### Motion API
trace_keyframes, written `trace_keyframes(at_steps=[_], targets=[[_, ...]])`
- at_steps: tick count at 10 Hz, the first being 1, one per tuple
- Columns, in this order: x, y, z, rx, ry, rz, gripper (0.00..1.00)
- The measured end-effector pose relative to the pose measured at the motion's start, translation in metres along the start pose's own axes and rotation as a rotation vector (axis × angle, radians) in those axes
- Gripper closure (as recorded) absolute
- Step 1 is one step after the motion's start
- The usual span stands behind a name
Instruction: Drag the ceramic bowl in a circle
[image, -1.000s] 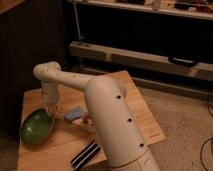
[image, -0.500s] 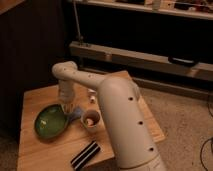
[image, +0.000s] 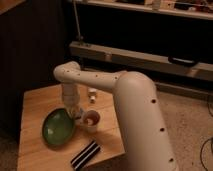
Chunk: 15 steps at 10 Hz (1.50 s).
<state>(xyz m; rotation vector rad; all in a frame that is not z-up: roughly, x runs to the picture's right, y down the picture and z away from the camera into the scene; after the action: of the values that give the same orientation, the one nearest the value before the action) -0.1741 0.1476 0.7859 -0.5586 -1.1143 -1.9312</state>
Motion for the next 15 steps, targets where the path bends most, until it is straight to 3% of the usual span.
trace_keyframes(at_steps=[3,6,9,11,13,15], targets=[[-0.045,-0.037,0.012,-0.011,-0.005,-0.108,0.86],[-0.050,-0.094,0.013,0.010,0.004,-0.207,0.86],[-0.022,-0.165,0.009,0.039,0.013,-0.294,0.86],[0.002,-0.190,0.008,0.054,0.011,-0.318,0.86],[0.024,-0.195,0.007,0.069,0.009,-0.302,0.86],[0.050,-0.178,0.004,0.077,0.005,-0.243,0.86]])
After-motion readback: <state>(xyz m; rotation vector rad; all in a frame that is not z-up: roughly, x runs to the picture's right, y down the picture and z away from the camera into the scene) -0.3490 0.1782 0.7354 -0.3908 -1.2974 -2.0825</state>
